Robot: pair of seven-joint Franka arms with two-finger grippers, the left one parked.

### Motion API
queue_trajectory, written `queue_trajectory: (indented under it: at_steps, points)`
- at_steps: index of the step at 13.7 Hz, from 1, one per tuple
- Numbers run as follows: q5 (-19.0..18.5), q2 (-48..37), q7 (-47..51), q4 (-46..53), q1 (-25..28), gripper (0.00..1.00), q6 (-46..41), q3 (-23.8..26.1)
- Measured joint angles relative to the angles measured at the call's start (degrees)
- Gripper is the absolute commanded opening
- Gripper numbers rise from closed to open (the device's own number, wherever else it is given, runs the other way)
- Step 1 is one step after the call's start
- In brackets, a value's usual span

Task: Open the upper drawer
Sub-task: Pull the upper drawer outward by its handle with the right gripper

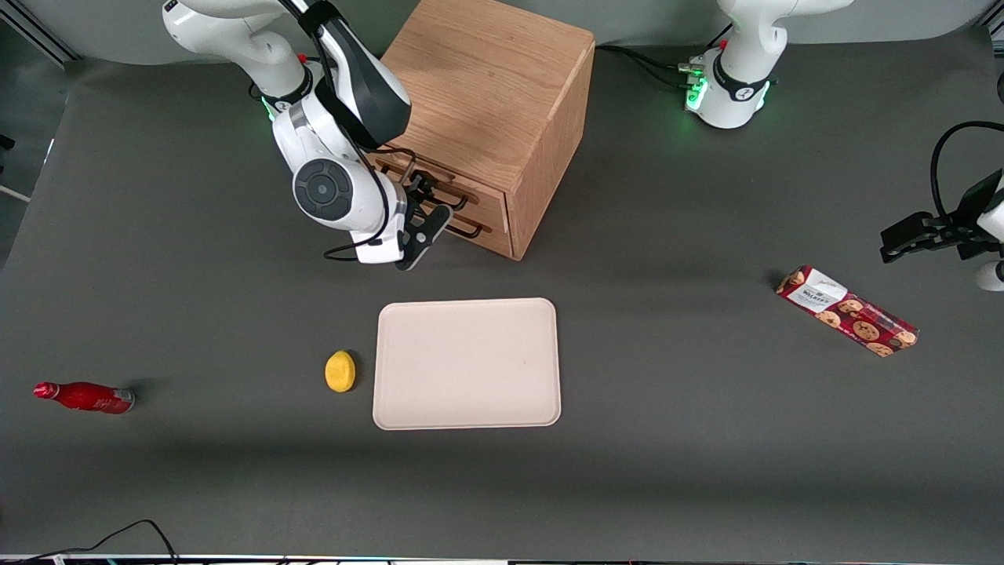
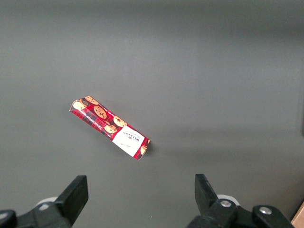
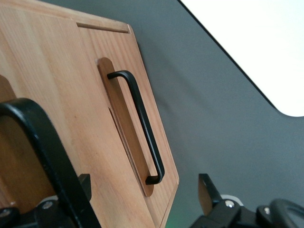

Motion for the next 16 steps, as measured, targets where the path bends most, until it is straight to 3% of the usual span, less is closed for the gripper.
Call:
queue_trajectory:
  at_steps: [16]
  points:
    - [-0.17,5.69,-8.0,7.67,-4.33,1.0,0.44,-0.94]
